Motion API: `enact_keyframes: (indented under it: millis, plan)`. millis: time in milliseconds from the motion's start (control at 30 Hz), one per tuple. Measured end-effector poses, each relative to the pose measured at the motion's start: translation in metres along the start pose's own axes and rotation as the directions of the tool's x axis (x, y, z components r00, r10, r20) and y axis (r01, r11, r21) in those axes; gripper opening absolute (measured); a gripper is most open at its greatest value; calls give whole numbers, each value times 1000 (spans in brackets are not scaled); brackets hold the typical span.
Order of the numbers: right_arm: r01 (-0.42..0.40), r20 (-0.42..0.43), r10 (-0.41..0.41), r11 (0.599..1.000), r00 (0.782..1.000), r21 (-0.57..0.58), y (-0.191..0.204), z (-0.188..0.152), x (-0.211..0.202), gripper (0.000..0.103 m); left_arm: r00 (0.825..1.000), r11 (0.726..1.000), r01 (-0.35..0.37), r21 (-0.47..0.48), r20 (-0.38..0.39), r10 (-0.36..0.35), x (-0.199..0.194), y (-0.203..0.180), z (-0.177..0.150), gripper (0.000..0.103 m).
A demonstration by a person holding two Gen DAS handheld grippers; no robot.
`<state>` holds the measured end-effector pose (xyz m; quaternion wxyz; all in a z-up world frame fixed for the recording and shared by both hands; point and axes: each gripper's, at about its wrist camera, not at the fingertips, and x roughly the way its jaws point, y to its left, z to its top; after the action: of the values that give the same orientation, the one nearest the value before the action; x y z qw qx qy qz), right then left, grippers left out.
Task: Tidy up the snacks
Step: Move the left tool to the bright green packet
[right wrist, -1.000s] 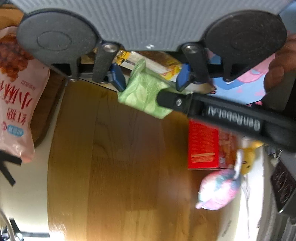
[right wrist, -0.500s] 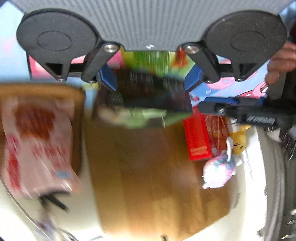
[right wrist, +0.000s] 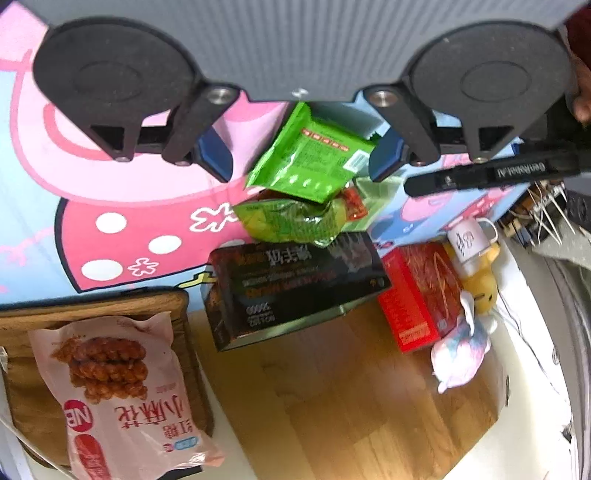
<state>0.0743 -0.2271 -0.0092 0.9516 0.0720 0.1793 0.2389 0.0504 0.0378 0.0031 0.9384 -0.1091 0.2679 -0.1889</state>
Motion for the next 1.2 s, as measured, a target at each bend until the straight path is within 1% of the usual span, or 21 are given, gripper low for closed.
enact_keyframes:
  millis: [500,600,733,967,1133,1200]
  plan:
    - [17,4,-17,1000,1000,19,-5,-3,-1,83,1000,1000,-20,-4,-15,20,2,0,-1,49]
    - [7,-2,-7,1000,1000,7,-3,-3,0,83,1000,1000,-18,-4,-20,18,2,0,-1,49]
    - [11,-33,-12,1000,999,-29,4,-4,5,83,1000,1000,-10,-16,-22,10,2,2,0,49]
    - [29,-52,-34,996,998,-79,11,-6,8,84,998,995,51,-85,-24,-53,1,13,1,49]
    - [36,-77,-49,986,996,-162,23,-9,13,84,993,991,114,-68,-26,-116,0,8,0,49]
    - [50,-87,-71,975,994,-216,32,-12,16,82,987,986,152,-66,-46,-155,3,5,0,49]
